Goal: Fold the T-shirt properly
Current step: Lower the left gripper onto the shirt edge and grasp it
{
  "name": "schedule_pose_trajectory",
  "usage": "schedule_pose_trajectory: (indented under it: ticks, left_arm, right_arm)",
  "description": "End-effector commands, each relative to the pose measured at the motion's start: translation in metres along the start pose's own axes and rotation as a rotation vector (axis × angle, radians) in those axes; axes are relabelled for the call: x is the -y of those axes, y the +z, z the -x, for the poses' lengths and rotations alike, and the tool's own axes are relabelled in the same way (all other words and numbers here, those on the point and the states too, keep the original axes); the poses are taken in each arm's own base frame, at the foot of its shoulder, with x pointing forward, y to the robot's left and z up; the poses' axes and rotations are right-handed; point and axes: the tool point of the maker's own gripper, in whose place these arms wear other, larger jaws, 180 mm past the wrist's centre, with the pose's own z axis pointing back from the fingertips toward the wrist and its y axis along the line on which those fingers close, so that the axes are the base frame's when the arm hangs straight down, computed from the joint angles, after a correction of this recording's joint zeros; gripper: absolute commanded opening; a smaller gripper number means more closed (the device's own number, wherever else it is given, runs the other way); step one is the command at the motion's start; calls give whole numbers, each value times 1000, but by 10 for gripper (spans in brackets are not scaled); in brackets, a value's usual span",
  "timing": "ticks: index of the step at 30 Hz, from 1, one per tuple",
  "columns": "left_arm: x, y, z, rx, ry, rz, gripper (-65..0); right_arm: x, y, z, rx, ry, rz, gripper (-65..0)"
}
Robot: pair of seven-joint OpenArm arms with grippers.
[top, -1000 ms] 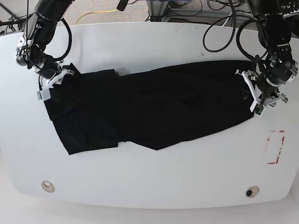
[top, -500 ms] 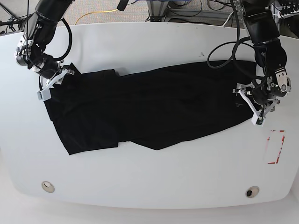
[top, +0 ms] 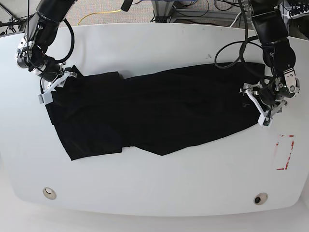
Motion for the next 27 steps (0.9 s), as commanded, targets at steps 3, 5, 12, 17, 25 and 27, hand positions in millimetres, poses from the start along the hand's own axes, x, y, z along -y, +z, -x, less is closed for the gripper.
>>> schedule_pose_trajectory:
  ticks: [3,5,12,17,25,27]
  left_arm:
    - [-2,3,-8,21,-36,13,-190]
    - [-2,3,-7,17,-37,14,-218]
    - [1,4,0,6,-55,26,-457]
    - [-2,12,-3,21,-81,7,-551]
    - [5,49,-25,108,-210,-54,-550]
    - [8,54,-23,110,-228,-60,-550]
  right_arm:
    - [-1,6,-18,51,26,-5,-650]
    - [-1,6,-18,51,26,-5,-650]
    - [-2,6,-19,54,26,-5,-650]
    - [-2,5,-20,53,26,-6,-650]
    - [-2,5,-20,53,26,-6,-650]
    - [-3,5,-19,53,25,-8,-650]
